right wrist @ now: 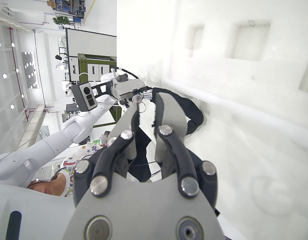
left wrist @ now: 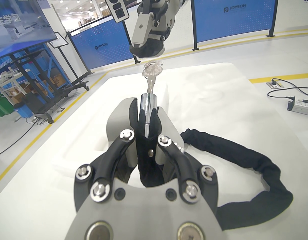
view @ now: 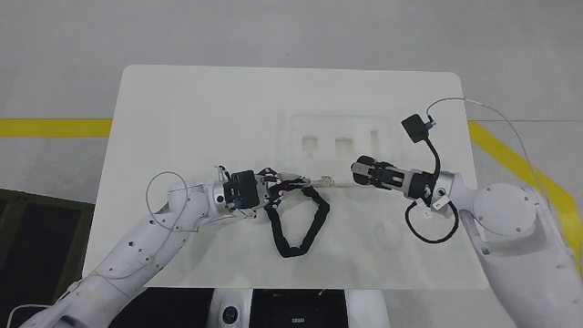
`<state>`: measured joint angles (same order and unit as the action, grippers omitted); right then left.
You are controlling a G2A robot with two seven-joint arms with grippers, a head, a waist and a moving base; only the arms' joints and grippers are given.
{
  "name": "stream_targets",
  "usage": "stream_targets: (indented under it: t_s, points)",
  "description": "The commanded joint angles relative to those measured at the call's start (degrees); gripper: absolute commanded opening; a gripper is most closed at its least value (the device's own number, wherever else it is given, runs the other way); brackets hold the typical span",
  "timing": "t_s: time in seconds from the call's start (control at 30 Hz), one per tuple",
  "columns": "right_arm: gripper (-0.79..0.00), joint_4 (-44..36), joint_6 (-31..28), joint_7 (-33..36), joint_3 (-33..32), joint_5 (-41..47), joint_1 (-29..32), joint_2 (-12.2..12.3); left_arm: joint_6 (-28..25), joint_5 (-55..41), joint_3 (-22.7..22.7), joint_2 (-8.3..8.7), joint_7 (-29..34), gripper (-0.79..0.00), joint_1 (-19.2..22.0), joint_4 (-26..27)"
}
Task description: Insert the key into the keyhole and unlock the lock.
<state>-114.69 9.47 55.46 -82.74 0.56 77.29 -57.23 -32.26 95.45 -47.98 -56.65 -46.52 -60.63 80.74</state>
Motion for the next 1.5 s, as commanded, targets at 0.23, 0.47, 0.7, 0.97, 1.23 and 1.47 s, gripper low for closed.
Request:
stream_targets:
  t_s: [0.23,0.47,0.7,0.97,1.23,1.47]
  points:
    - [-0.785,0.96,-5.50,-4.60,2.13,3.31,2.38,-0.38,-1.03,-1.55,-1.20,-0.09,0.74,-0.785,-0.85,0.45]
    - [-0.785,0.60,-7.56,-5.50,4.00,3.54,2.97,-0.53,-1.40,-1.85,-1.75,-0.22,1.22,-0.785,-1.23,0.55]
    - [-0.785,0.96,-6.94,-4.07,5.36,2.59,1.48,-0.49,-1.59,-1.85,-2.21,-0.36,1.30,-0.785,-1.52,0.57]
    - [-0.785,1.32,-6.25,-4.13,6.68,2.15,0.11,-0.56,-1.83,-1.58,-2.52,-0.53,1.27,-0.785,-1.74,0.68]
    - [-0.785,1.92,-5.07,-3.93,8.85,1.52,-1.62,-0.72,-1.84,-1.21,-2.77,-0.74,1.23,-0.785,-1.88,0.67]
    - [-0.785,1.10,-5.63,-5.00,7.91,2.05,-1.59,-0.64,-1.96,-0.99,-2.97,-0.90,1.16,-0.785,-1.96,0.59]
